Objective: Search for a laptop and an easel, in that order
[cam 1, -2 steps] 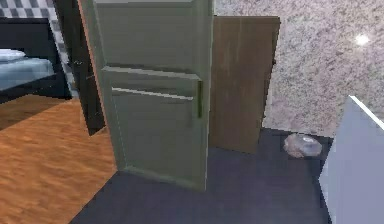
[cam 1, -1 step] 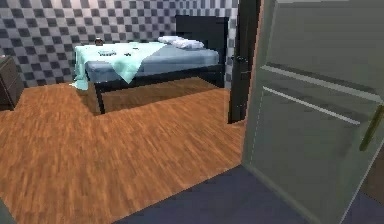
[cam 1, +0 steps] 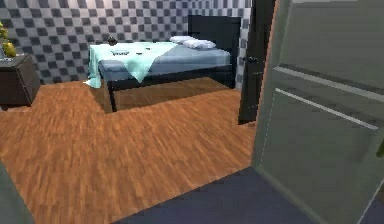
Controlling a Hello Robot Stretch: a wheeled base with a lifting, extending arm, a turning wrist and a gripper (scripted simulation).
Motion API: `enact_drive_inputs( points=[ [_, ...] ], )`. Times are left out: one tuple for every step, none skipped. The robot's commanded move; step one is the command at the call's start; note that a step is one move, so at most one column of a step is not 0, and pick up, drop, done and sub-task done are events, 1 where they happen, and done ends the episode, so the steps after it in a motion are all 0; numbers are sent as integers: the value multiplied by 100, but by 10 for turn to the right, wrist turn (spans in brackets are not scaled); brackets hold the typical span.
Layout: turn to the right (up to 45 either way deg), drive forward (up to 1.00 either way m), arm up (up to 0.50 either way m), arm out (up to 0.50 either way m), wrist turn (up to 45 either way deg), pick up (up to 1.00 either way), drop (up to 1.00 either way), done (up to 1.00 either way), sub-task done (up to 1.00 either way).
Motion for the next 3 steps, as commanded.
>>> enact_drive_inputs(
  points=[
    [0,5,0,0,0,0,0,0,0],
    [30,0,0,0,0,0,0,0,0],
    [450,0,0,0,0,0,0,0,0]
  ],
)
